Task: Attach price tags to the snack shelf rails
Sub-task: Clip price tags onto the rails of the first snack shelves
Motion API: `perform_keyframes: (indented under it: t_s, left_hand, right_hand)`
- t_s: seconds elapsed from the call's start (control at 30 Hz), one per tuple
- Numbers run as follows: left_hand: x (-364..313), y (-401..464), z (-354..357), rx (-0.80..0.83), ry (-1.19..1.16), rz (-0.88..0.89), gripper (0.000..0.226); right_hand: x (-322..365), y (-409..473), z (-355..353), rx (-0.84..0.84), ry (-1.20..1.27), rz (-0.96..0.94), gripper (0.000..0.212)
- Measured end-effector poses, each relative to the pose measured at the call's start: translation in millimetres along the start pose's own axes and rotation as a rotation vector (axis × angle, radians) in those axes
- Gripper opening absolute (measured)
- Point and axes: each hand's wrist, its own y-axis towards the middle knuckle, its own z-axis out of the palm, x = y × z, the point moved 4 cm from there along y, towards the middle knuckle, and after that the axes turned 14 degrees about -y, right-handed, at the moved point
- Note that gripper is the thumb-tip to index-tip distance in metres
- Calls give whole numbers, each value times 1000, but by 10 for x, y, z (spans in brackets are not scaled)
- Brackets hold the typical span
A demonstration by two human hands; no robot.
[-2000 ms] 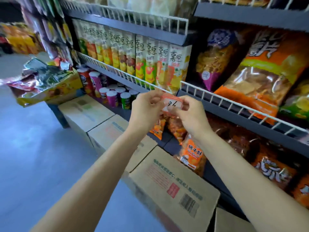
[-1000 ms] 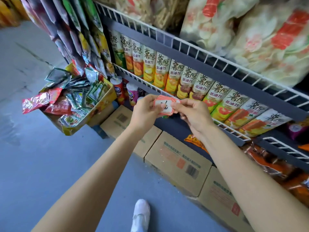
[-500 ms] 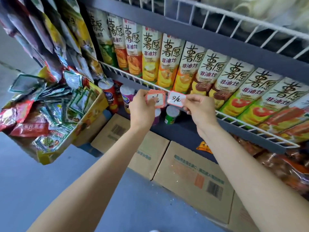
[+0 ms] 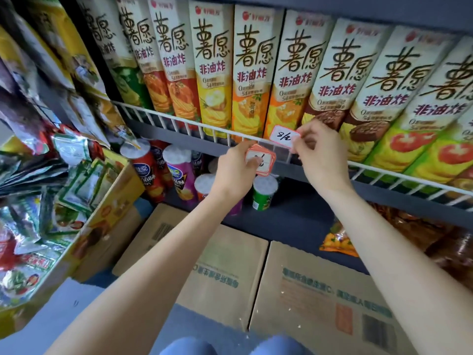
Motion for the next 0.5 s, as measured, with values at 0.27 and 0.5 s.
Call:
perform_keyframes:
  t_s: [0.27, 0.5]
  left_hand:
    - [-29, -110, 106, 23, -88, 101, 49]
    - [-144, -198, 95, -70, -140, 120, 35]
  right_hand:
    - [-48, -57, 0, -52, -29, -67, 9]
    - [7, -135, -55, -18, -75, -119, 10]
